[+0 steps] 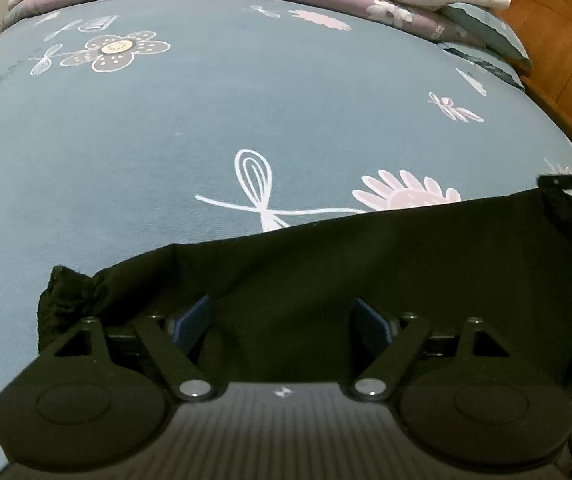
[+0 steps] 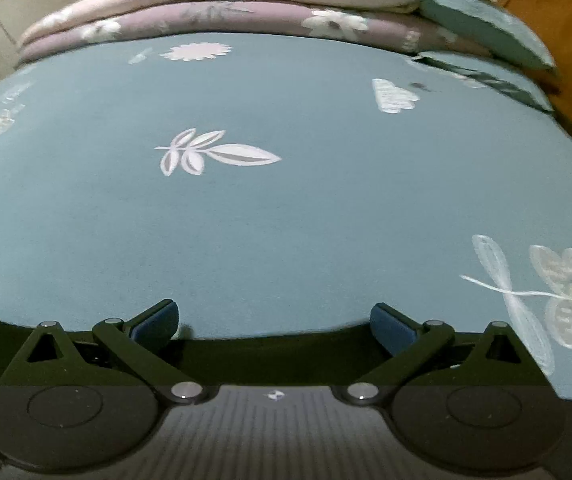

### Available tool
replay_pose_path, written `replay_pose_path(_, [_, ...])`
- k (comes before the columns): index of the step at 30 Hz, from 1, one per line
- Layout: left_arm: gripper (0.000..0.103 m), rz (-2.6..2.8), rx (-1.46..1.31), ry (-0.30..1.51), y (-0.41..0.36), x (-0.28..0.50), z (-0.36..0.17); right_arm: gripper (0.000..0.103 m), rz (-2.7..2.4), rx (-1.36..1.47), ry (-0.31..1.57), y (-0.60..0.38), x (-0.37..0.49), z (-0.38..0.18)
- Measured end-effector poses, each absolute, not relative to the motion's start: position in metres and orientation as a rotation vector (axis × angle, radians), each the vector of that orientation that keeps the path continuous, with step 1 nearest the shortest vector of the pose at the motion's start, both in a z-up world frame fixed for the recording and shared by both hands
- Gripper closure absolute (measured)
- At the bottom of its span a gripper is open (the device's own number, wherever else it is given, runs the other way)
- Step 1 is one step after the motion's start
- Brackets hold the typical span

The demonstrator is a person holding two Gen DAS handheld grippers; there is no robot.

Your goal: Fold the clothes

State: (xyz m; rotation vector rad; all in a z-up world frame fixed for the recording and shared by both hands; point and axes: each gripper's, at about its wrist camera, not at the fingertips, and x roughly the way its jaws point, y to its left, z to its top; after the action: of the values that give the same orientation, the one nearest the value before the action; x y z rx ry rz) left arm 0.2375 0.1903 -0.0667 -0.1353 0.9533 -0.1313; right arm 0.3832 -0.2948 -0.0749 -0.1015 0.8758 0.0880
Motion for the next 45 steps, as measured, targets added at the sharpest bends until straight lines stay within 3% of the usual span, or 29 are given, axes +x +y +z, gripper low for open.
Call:
replay_pose_path(6, [0.019,-0.141,-0.104,0.952,0.186,0.237,-0.068,0.0,0.064,-0.173,0.91,-0.305,0.383,-0.085])
replay_pose_path(20, [0.019,-0.158,-0.149,0.946,0.192,0.236,-0.067,0.0,0.186,0.142,0.992,-0.39,0.423,-0.054])
replay_pose_path(26, [0.019,-0.137,-0.048,0.942,0.179,0.237,-0.047,0.0,0.192,0.154,0.933,-0.385,0.352,-0.031])
replay_pose_path(37, [0.018,-0.358,0.041,0.892,0.14,0.267,-0.007,0.0,0.198,0.146,1.004,-0.311,0.227,-0.064])
replay_pose_path(45, [0.018,-0.557,0.178,0.974,0.115,0.271,-0.028,0.0,0.125,-0.083,1.052,-0.241,0.172,-0.095])
